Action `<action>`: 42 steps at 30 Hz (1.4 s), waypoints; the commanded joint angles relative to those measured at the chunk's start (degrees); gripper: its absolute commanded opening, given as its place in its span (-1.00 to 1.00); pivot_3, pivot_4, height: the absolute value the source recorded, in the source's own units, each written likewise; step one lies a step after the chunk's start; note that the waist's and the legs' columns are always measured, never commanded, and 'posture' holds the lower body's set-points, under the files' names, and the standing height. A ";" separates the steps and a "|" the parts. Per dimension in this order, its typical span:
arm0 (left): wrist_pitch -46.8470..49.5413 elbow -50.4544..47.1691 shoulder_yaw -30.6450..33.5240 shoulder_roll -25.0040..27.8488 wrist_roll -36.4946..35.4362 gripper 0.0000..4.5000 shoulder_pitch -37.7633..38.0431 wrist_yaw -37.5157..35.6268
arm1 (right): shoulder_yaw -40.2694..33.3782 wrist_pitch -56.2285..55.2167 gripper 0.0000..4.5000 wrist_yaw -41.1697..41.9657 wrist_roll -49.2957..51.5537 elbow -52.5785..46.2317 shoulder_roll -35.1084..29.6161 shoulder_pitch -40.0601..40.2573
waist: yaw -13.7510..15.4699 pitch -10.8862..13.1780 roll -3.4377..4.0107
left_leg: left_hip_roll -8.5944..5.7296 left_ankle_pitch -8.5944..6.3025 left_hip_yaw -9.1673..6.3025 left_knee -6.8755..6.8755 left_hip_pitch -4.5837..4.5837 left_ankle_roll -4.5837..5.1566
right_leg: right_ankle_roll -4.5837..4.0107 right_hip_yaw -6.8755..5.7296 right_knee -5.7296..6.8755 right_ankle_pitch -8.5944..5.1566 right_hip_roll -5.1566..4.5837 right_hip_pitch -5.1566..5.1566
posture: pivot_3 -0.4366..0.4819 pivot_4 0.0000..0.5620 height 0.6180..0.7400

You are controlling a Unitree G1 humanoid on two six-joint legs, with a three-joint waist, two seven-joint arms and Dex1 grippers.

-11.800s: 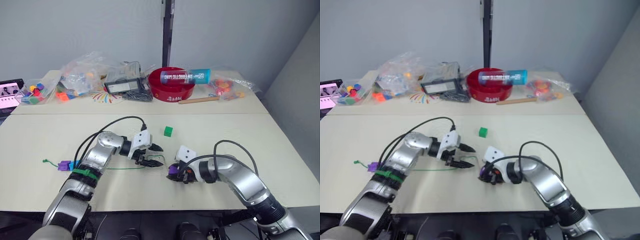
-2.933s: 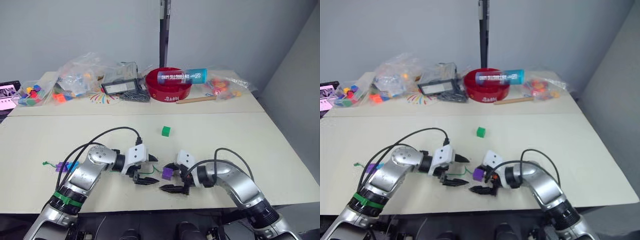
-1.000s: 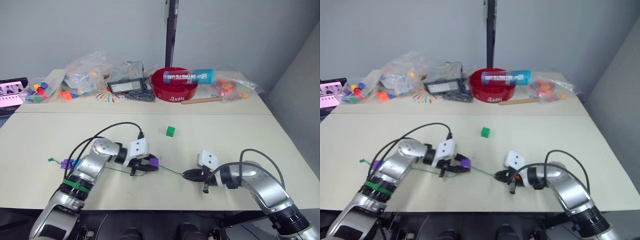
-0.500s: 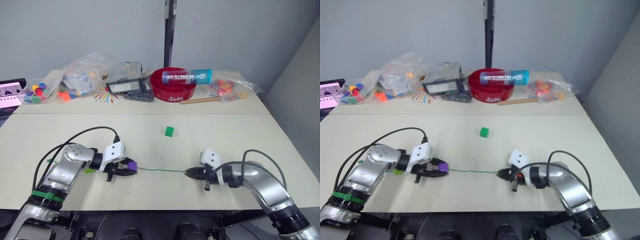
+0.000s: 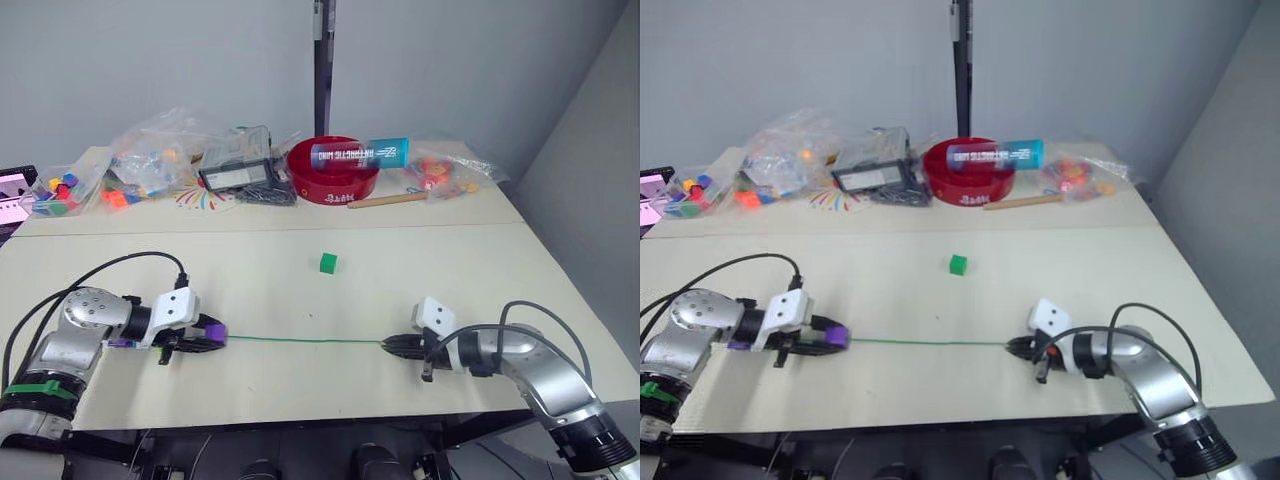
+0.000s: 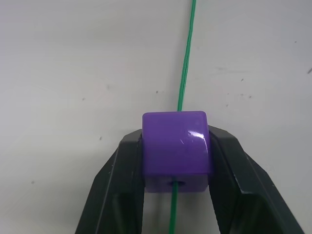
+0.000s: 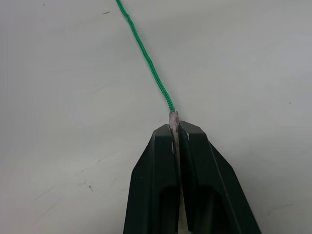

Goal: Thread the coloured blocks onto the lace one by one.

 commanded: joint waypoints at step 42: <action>14.79 -19.98 -8.96 -18.48 0.57 0.61 -6.94 5.60 | 11.36 7.27 -1.00 -3.48 -2.57 -2.02 13.05 -13.62 | 1.42 0.17 -0.18 | -0.09 0.00 -0.04 0.02 -0.32 0.00 | 0.04 -0.02 -0.08 0.00 -0.09 -0.21 | -0.05 -0.47 0.85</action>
